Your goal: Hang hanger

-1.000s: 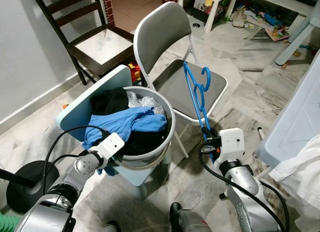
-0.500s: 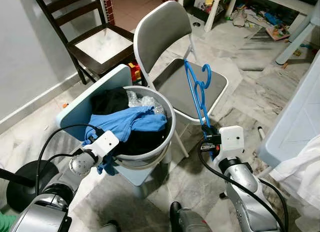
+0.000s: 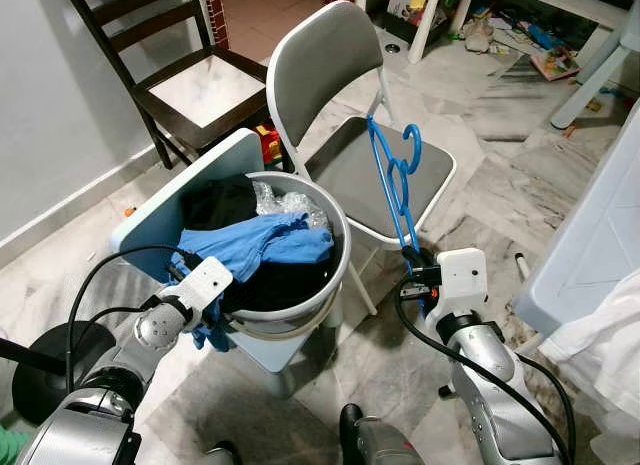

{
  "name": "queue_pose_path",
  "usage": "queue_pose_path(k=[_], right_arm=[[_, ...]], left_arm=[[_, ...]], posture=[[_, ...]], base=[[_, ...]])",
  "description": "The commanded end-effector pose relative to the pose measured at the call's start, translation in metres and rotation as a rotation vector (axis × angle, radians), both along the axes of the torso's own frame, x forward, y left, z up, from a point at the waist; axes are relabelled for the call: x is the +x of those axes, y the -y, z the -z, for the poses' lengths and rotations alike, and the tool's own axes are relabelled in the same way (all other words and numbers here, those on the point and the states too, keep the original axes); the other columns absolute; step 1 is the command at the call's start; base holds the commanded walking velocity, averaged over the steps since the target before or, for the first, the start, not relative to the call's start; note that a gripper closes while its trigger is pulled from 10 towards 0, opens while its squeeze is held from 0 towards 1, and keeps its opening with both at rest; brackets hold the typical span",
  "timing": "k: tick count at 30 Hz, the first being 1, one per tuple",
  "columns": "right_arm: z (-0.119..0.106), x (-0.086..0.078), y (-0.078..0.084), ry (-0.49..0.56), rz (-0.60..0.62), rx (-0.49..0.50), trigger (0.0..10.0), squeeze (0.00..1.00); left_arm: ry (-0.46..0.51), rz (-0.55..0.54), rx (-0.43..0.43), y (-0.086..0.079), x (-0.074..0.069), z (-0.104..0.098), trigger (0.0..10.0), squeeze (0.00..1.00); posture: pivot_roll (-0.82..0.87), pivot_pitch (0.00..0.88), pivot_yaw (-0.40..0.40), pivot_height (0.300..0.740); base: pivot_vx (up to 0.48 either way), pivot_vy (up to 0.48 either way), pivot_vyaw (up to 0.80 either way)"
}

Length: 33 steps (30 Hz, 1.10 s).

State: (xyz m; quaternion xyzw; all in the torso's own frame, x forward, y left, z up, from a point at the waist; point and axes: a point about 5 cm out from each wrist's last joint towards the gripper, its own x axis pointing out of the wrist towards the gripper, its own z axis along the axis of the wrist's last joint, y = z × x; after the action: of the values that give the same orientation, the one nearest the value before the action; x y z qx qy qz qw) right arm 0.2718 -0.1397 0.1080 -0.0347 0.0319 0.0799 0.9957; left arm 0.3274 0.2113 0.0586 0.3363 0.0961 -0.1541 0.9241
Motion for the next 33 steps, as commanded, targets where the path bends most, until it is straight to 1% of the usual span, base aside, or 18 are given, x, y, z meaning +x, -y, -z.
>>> queue_pose_path(k=[1, 3, 6, 9, 14, 16, 17, 18, 20, 22, 23, 24, 25, 27, 28, 29, 32, 33], right_arm=[[0.003, -0.001, 0.003, -0.005, 0.008, -0.008, 10.0, 0.0], [0.003, 0.001, 0.002, -0.004, 0.009, -0.006, 10.0, 0.0], [0.002, 0.004, -0.002, 0.003, 0.002, 0.002, 10.0, 0.0], [0.002, 0.006, -0.004, 0.004, -0.003, 0.003, 10.0, 0.0], [0.002, 0.007, -0.003, 0.008, -0.002, 0.003, 10.0, 0.0], [0.002, 0.007, -0.002, 0.008, 0.0, 0.002, 10.0, 0.0], [0.003, 0.007, -0.001, 0.009, 0.005, 0.001, 10.0, 0.0], [0.003, 0.007, -0.001, 0.009, 0.005, 0.001, 10.0, 0.0], [0.003, 0.008, -0.001, 0.012, 0.01, 0.0, 10.0, 0.0], [0.003, 0.009, -0.001, 0.013, 0.011, 0.0, 10.0, 0.0], [0.003, 0.01, -0.002, 0.014, 0.011, 0.003, 10.0, 0.0], [0.003, 0.01, -0.003, 0.015, 0.011, 0.003, 10.0, 0.0], [0.003, 0.011, -0.004, 0.017, 0.009, 0.004, 10.0, 0.0], [0.003, 0.011, -0.005, 0.018, 0.006, 0.005, 10.0, 0.0], [0.003, 0.011, -0.006, 0.018, 0.005, 0.006, 10.0, 0.0], [0.004, 0.012, -0.007, 0.018, 0.002, 0.008, 10.0, 0.0], [0.004, 0.012, -0.007, 0.017, -0.002, 0.008, 10.0, 0.0], [0.004, 0.012, -0.007, 0.017, -0.004, 0.007, 10.0, 0.0]], left_arm=[[0.044, 0.0, -0.028, 0.002, 0.004, -0.007, 0.0, 0.0], [0.094, 0.011, -0.077, 0.009, 0.007, -0.015, 0.0, 0.0], [0.124, 0.036, -0.119, 0.017, 0.009, -0.019, 0.0, 0.0], [0.125, 0.062, -0.136, 0.023, 0.008, -0.019, 0.0, 0.0], [0.137, 0.069, -0.156, 0.023, 0.007, -0.02, 0.0, 0.0], [0.165, 0.079, -0.177, 0.025, 0.009, -0.025, 0.0, 0.0], [0.214, 0.105, -0.207, 0.031, 0.015, -0.039, 0.0, 0.0], [0.214, 0.105, -0.207, 0.031, 0.015, -0.039, 0.0, 0.0], [0.303, 0.159, -0.285, 0.046, 0.027, -0.067, 0.0, 0.0], [0.324, 0.178, -0.32, 0.051, 0.03, -0.075, 0.0, 0.0], [0.363, 0.228, -0.385, 0.063, 0.034, -0.093, 0.0, 0.0], [0.371, 0.24, -0.469, 0.071, 0.036, -0.103, 0.0, 0.0], [0.367, 0.267, -0.59, 0.081, 0.037, -0.116, 0.0, 0.0], [0.345, 0.31, -0.662, 0.09, 0.036, -0.123, 0.0, 0.0], [0.318, 0.315, -0.706, 0.092, 0.034, -0.122, 0.0, 0.0], [0.261, 0.291, -0.769, 0.092, 0.031, -0.113, 0.0, 0.0], [0.181, 0.232, -0.766, 0.084, 0.026, -0.09, 0.0, 0.0], [0.125, 0.164, -0.799, 0.076, 0.022, -0.073, 0.0, 0.0]], posture=[[-0.24, 0.23, -0.031, 0.74], [-0.23, 0.226, -0.031, 0.74], [-0.23, 0.224, -0.031, 0.74], [-0.22, 0.221, -0.03, 0.74], [-0.22, 0.223, -0.03, 0.74], [-0.22, 0.222, -0.028, 0.74], [-0.22, 0.216, -0.024, 0.74], [-0.22, 0.216, -0.024, 0.74], [-0.22, 0.212, -0.021, 0.74], [-0.22, 0.212, -0.021, 0.74], [-0.21, 0.21, -0.02, 0.74], [-0.21, 0.209, -0.02, 0.74], [-0.2, 0.21, -0.02, 0.74], [-0.2, 0.21, -0.019, 0.74], [-0.2, 0.211, -0.02, 0.74], [-0.19, 0.211, -0.021, 0.74], [-0.2, 0.212, -0.023, 0.74], [-0.19, 0.215, -0.026, 0.74]], base=[[0.0, 0.0, 0.0], [0.0, 0.0, 0.0], [0.0, 0.0, 0.0], [0.0, 0.0, 0.0], [0.0, 0.0, 0.0], [0.0, 0.0, 0.0], [0.0, 0.0, 0.0], [0.0, 0.0, 0.0], [0.0, 0.0, 0.0], [0.0, 0.0, 0.0], [0.0, 0.0, 0.0], [0.0, 0.0, 0.0], [0.0, 0.0, 0.0], [0.0, 0.0, 0.0], [0.0, 0.0, 0.0], [0.0, 0.0, 0.0], [0.0, 0.0, 0.0], [0.0, 0.0, 0.0]])
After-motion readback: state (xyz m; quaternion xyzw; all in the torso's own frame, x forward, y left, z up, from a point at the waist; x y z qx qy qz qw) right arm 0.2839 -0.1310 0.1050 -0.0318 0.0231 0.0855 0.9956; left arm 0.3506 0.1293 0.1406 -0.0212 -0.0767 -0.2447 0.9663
